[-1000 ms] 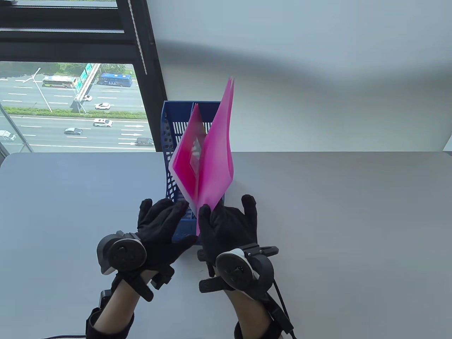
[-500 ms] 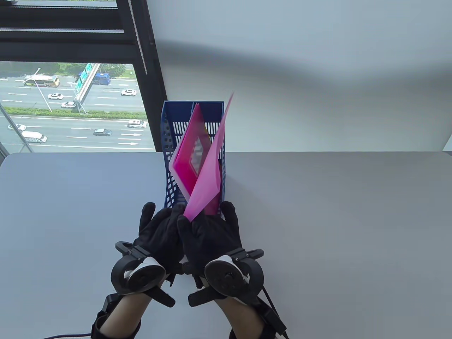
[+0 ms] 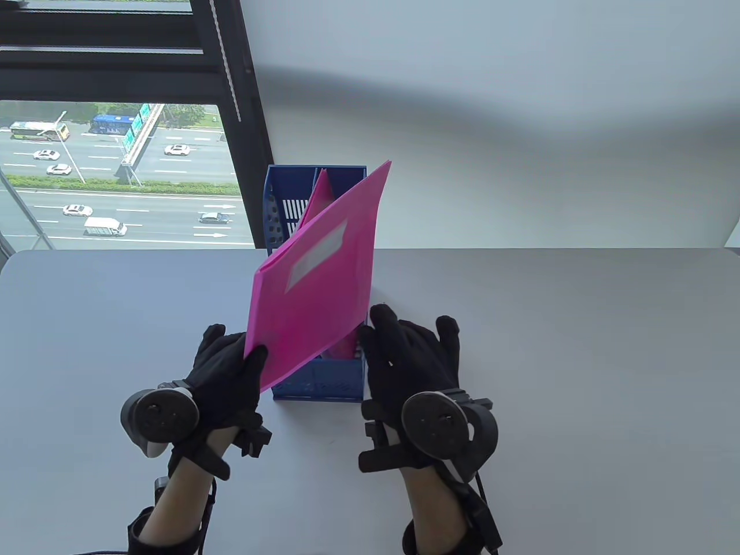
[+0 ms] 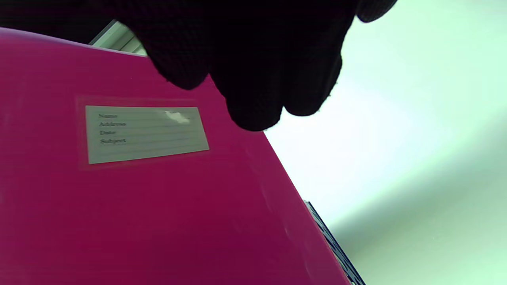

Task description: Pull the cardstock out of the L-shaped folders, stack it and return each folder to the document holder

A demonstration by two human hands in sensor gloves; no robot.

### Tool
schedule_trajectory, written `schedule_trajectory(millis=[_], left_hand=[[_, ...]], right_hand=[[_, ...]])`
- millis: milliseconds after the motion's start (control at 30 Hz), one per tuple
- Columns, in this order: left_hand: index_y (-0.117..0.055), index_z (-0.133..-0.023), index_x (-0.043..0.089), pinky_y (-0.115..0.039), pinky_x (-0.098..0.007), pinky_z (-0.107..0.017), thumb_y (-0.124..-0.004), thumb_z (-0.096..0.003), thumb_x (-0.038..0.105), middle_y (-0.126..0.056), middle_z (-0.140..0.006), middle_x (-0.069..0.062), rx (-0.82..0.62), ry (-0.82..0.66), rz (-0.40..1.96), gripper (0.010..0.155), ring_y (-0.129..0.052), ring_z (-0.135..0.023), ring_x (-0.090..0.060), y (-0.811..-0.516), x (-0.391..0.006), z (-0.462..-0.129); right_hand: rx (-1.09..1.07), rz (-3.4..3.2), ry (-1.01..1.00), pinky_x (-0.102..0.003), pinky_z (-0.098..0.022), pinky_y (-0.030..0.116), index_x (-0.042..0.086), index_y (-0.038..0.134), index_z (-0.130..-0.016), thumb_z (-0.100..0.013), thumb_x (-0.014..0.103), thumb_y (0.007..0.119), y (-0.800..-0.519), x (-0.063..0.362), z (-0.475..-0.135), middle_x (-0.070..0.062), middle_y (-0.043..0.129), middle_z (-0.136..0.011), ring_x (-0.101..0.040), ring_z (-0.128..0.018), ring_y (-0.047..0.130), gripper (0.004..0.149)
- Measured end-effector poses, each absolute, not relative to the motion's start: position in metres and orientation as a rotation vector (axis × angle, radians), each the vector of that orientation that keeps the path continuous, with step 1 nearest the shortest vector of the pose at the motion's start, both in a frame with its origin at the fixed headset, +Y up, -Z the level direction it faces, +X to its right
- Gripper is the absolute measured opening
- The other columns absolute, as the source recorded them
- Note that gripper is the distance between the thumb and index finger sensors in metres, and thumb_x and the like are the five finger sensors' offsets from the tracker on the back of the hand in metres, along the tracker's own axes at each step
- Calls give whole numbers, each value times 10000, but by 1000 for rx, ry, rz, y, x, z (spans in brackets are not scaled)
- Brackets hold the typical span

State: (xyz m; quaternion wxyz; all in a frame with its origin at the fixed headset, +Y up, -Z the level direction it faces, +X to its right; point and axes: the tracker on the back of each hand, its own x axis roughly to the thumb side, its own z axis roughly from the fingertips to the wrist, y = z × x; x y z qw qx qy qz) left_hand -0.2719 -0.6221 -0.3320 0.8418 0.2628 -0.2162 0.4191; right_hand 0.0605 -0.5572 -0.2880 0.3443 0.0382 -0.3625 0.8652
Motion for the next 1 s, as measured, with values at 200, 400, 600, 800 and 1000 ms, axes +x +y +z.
schedule_trajectory(millis=[200,400,600,800,1000], left_hand=[[-864,-954,169,-463,-642,-754,-772,-557,374,-1005,-726,-24,371,-517,1054,457,-920,-802,-361,-631,-294,-348],[-881,-943,182,-451,-644,-757,-774,-554,379,-1004,-740,-17,226,-601,1175,449,-916,-814,-356,-641,-301,-360],[-889,-936,180,-454,-645,-755,-773,-555,381,-1003,-746,-11,97,-651,1238,446,-916,-815,-349,-653,-297,-368],[-875,-943,171,-466,-644,-752,-764,-564,380,-993,-760,-14,-51,-707,1263,446,-908,-821,-352,-663,-287,-374],[-812,-993,189,-467,-640,-752,-774,-584,386,-946,-840,-32,-148,-745,1333,455,-871,-873,-365,-671,-284,-378]], right_hand=[[50,2199,-719,-577,-779,428,246,701,-1060,-586,478,844,-573,87,-310,-25,819,-1006,-322,-891,826,547],[111,2014,-459,-580,-784,409,260,604,-1113,-586,497,839,-595,97,-333,-37,689,-1100,-343,-943,760,623],[245,1765,-224,-579,-783,435,262,586,-1115,-577,514,849,-615,101,-352,-21,725,-1075,-310,-919,800,650],[294,1585,-173,-516,-770,570,290,753,-985,-580,405,877,-626,101,-361,67,912,-872,-154,-707,980,439],[284,1658,-235,-482,-767,607,304,776,-960,-571,380,876,-623,104,-359,63,928,-844,-131,-635,1011,410]])
